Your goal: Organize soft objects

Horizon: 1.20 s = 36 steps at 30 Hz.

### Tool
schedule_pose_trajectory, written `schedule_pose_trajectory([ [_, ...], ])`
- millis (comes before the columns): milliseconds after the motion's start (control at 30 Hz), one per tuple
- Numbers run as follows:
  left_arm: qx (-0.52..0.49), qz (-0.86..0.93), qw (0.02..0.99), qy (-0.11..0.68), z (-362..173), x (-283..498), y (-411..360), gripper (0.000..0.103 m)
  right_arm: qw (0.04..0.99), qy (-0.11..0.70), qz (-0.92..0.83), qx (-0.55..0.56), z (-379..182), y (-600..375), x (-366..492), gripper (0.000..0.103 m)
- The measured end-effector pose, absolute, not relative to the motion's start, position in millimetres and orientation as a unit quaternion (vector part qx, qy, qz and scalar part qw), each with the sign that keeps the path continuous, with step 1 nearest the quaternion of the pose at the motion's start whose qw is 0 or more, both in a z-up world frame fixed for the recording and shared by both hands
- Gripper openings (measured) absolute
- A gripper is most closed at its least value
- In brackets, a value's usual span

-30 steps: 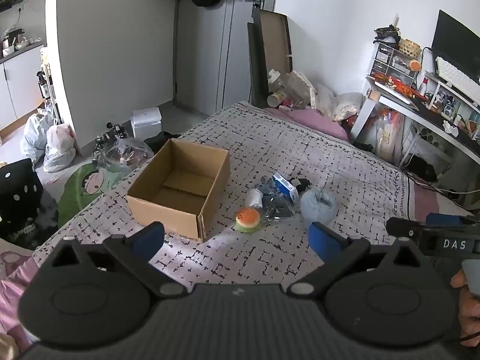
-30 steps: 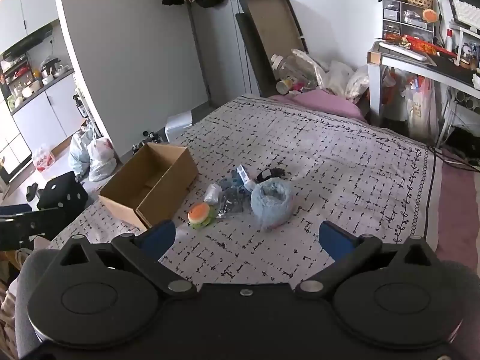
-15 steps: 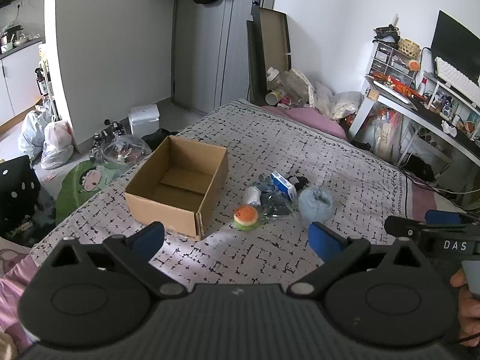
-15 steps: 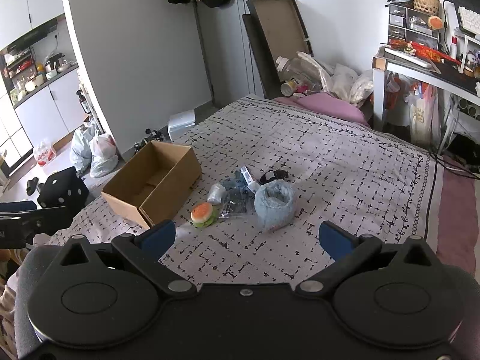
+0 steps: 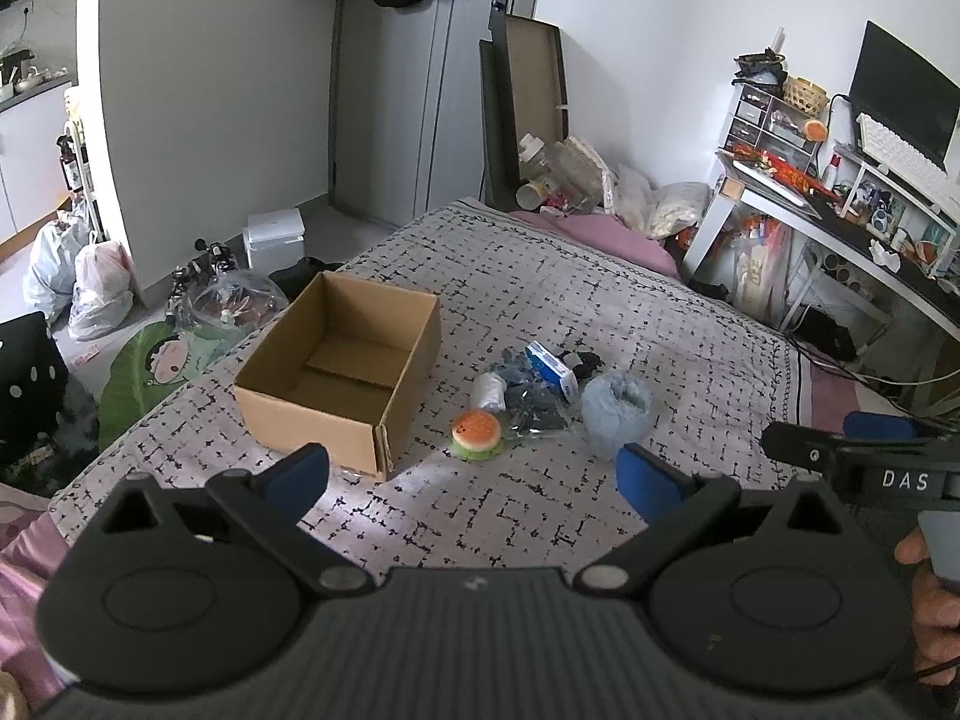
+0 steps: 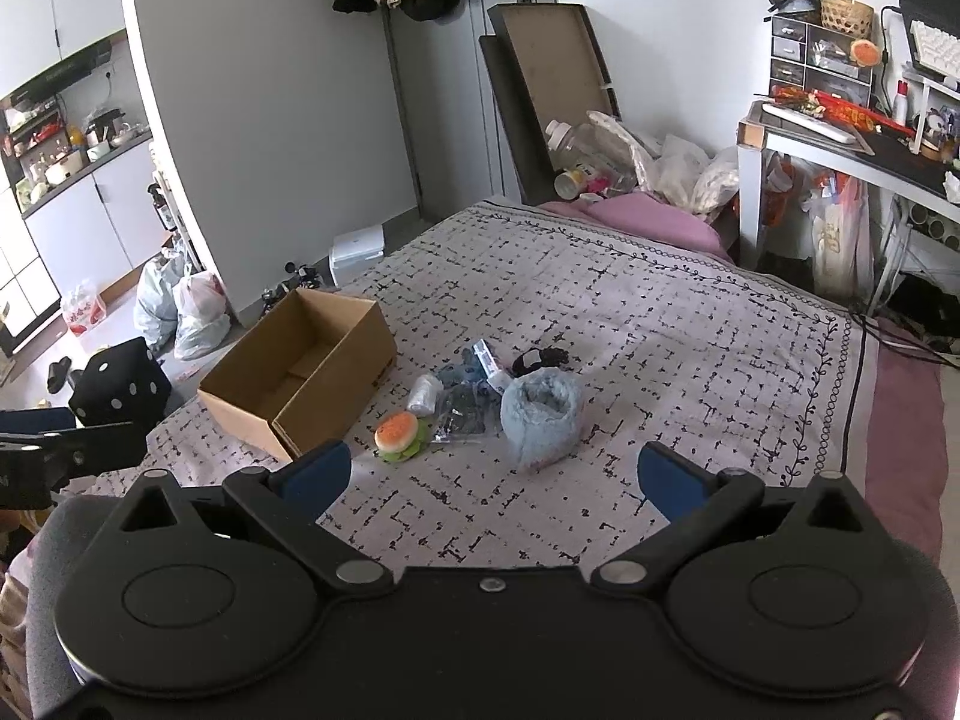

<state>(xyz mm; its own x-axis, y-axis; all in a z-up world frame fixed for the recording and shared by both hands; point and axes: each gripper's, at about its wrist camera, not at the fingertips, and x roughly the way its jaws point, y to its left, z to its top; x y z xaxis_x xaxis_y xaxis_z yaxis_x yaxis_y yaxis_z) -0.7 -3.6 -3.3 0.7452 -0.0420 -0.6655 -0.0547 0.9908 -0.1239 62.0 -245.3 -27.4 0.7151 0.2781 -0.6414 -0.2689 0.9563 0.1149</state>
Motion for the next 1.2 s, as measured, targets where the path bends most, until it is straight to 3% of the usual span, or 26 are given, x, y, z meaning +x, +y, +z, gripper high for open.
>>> schedule_pose_trajectory([
  [1200, -0.058, 0.008, 0.931, 0.36, -2.0, -2.6, -1.8, 0.102, 0.923, 0.352, 0.154, 0.019, -23.4, -250.3, 63.2, 0.103],
])
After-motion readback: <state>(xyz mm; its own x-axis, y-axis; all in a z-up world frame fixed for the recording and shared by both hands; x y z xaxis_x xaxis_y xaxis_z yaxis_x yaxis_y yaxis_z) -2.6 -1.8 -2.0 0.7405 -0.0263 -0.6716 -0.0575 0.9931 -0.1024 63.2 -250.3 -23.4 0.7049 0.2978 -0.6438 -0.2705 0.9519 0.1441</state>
